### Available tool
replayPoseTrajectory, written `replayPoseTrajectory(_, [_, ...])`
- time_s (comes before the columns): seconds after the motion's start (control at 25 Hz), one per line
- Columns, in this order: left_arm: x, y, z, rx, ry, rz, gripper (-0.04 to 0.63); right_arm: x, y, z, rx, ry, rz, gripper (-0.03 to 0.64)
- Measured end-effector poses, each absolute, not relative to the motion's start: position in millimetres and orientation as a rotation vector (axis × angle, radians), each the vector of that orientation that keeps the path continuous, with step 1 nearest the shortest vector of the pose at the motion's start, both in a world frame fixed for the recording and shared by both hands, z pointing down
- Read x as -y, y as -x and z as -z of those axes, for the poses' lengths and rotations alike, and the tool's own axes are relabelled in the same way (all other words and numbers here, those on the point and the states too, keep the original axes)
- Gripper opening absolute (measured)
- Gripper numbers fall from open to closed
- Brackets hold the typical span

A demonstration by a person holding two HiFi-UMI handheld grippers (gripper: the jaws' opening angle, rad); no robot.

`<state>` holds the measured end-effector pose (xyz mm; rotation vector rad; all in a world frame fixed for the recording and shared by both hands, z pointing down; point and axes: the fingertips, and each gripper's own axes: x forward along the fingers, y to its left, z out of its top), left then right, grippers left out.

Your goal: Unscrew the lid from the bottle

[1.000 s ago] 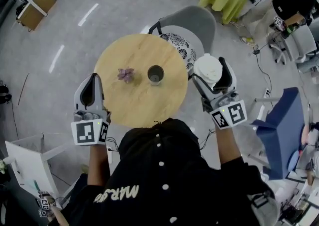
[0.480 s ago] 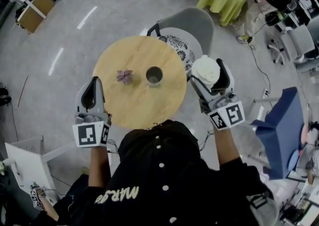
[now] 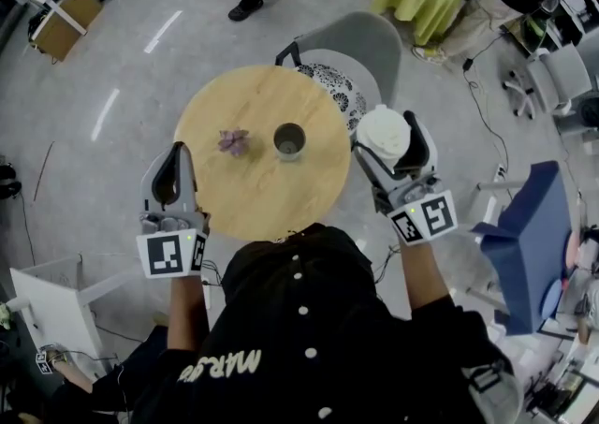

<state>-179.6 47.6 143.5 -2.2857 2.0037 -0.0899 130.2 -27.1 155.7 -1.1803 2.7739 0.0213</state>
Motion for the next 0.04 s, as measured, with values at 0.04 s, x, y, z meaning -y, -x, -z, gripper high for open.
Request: replayPoseTrajectory(0.04, [-47.5,179.2,-143.1,-1.999,2.287,0.092,0.005,27.1,-129.5,-155.4,-2.774,1.179,-0.022,0.466])
